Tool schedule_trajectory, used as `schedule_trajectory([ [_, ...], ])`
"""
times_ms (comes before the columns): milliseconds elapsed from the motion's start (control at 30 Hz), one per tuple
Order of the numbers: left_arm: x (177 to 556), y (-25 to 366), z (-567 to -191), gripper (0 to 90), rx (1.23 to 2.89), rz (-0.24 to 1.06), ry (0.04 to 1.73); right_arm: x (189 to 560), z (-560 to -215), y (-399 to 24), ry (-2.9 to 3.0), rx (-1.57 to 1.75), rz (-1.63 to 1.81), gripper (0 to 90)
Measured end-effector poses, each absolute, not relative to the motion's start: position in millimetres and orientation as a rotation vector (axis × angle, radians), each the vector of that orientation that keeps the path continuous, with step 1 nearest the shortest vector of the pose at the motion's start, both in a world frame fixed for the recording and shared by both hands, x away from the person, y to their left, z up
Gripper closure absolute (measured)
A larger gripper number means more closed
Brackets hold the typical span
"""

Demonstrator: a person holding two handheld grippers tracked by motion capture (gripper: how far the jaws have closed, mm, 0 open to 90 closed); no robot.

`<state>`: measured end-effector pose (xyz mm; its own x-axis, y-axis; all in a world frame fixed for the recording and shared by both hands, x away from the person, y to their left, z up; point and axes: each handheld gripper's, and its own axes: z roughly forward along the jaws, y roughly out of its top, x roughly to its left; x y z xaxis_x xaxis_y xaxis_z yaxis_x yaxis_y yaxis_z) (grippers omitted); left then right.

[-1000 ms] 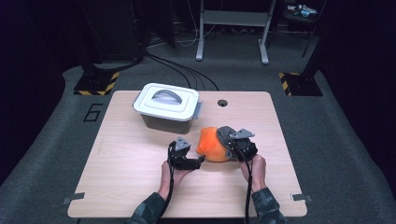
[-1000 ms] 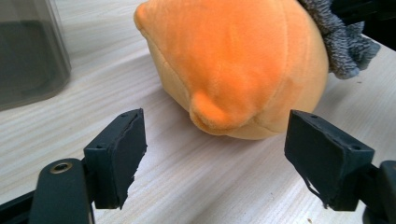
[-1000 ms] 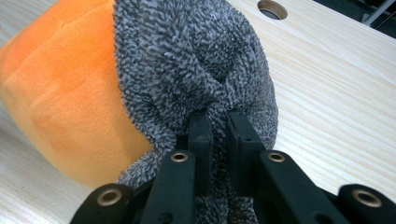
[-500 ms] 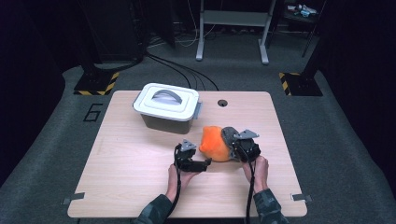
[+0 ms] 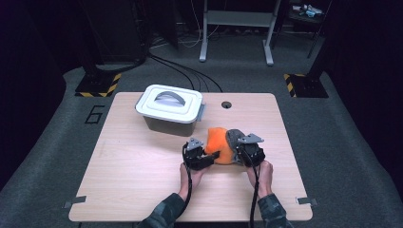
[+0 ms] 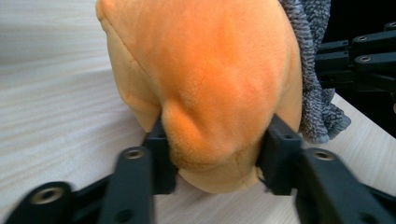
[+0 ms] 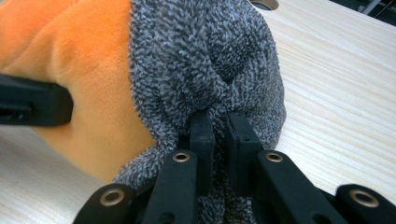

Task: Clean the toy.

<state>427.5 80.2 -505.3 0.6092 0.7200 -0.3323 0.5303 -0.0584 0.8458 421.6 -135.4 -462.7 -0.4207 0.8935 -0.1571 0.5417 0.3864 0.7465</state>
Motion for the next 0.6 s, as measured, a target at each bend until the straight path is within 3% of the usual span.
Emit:
schedule_trajectory([
  [133,427,86,-495,66.4,1.752,0.214,0.979,419,-454,-139,2.083,1.243,0.876,82.6],
  [267,422,94,-467,67.1,1.920,0.327,0.829,413,-437,-145,2.069,1.226,0.926,82.5],
  [600,421,99,-442,66.5,2.142,0.337,0.660,401,-388,-115,2.087,1.067,1.023,82.4],
])
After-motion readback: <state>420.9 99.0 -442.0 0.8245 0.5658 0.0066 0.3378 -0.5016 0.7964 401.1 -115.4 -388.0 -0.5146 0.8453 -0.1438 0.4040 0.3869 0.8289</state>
